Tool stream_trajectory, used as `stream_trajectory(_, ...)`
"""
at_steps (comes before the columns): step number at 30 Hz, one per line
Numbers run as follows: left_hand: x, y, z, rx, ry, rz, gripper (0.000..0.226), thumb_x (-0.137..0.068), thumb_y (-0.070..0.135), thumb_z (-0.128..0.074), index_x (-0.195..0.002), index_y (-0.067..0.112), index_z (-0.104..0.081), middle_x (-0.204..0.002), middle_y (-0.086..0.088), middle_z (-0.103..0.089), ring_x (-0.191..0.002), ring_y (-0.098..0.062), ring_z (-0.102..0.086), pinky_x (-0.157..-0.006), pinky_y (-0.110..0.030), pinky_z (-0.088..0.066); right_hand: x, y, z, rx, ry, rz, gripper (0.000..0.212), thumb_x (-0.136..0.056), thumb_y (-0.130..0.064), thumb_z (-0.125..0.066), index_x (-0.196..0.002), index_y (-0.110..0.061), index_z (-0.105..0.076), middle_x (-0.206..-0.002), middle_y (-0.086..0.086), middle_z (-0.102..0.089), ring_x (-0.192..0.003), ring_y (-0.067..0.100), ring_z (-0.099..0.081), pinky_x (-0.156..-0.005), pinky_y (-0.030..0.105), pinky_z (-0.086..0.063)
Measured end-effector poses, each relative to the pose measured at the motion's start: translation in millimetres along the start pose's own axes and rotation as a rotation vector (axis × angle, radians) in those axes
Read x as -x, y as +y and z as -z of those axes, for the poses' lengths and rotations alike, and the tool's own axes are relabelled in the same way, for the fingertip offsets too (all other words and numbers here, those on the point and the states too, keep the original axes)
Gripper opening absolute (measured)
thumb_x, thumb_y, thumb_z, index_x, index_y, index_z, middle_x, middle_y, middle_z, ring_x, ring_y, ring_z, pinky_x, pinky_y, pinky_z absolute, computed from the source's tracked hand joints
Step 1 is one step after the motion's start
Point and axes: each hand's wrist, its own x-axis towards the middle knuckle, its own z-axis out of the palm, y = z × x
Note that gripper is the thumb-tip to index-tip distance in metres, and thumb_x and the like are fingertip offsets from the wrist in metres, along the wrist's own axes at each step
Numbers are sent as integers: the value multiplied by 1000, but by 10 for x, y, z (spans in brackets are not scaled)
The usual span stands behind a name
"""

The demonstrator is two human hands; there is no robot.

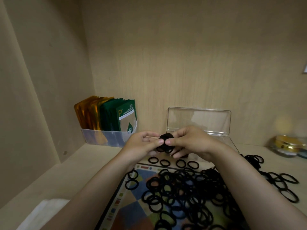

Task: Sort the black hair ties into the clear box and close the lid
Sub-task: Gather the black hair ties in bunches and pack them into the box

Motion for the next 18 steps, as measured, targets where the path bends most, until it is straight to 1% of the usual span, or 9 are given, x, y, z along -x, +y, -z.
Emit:
stream_trajectory(2,-93,36,-125,7,18,2,16,-87,12,-73,-101,5,-70,-87,-7,-74,-77,-12,-73,-68,-24,-61,5,1,102,5,55,7,17,-89,-11,-72,-101,1,-73,-75,12,-72,-64,17,-69,-62,28,-62)
stream_trajectory(5,-255,98,-317,42,2,-20,8,-88,11,-72,-94,8,-75,-88,-7,-76,-79,-14,-75,-70,-24,-61,2,11,214,6,127,11,22,-89,-14,-73,-105,2,-72,-85,17,-75,-66,18,-71,-63,29,-63)
stream_trajectory(8,-375,197,-510,-4,-11,-40,14,-92,15,-68,-103,9,-75,-100,-11,-75,-82,-16,-74,-65,-19,-58,-46,44,350,5,237,10,30,-86,-15,-76,-105,7,-70,-84,21,-75,-63,21,-72,-63,32,-63)
stream_trajectory(11,-466,249,-659,-205,-30,-79,25,-100,25,-57,-119,16,-69,-91,2,-70,-77,-8,-66,-50,-9,-47,-48,66,534,2,349,9,28,-85,-16,-77,-101,6,-71,-83,20,-75,-62,22,-72,-64,36,-63)
stream_trajectory(12,-498,240,-687,-279,-32,-109,26,-101,29,-53,-121,20,-67,-92,4,-69,-77,-6,-64,-51,-8,-46,-43,78,588,4,381,14,26,-86,-17,-77,-99,5,-72,-83,19,-76,-62,22,-72,-62,36,-62)
stream_trajectory(13,-542,207,-704,-327,-26,-144,28,-103,30,-49,-122,22,-67,-96,3,-69,-80,-5,-63,-58,-9,-47,-43,101,638,22,419,17,24,-86,-18,-77,-98,3,-72,-82,17,-76,-61,21,-71,-58,35,-61)
stream_trajectory(15,-625,112,-722,-377,16,-211,30,-103,29,-46,-123,24,-67,-109,4,-71,-90,-3,-63,-78,-18,-50,-68,171,716,117,506,7,22,-85,-21,-77,-93,-1,-73,-77,12,-76,-59,22,-71,-49,30,-53)
stream_trajectory(16,-659,48,-719,-421,48,-247,29,-103,27,-46,-123,25,-68,-114,7,-70,-97,-2,-62,-86,-21,-49,-90,208,740,186,539,-8,23,-85,-24,-78,-90,-2,-73,-74,11,-76,-60,25,-72,-49,29,-49)
stream_trajectory(18,-719,-103,-694,-571,101,-339,29,-102,24,-48,-122,27,-68,-117,11,-68,-108,-3,-60,-96,-24,-47,-136,272,748,343,560,-49,24,-83,-30,-78,-82,-6,-73,-68,10,-74,-60,28,-71,-52,30,-46)
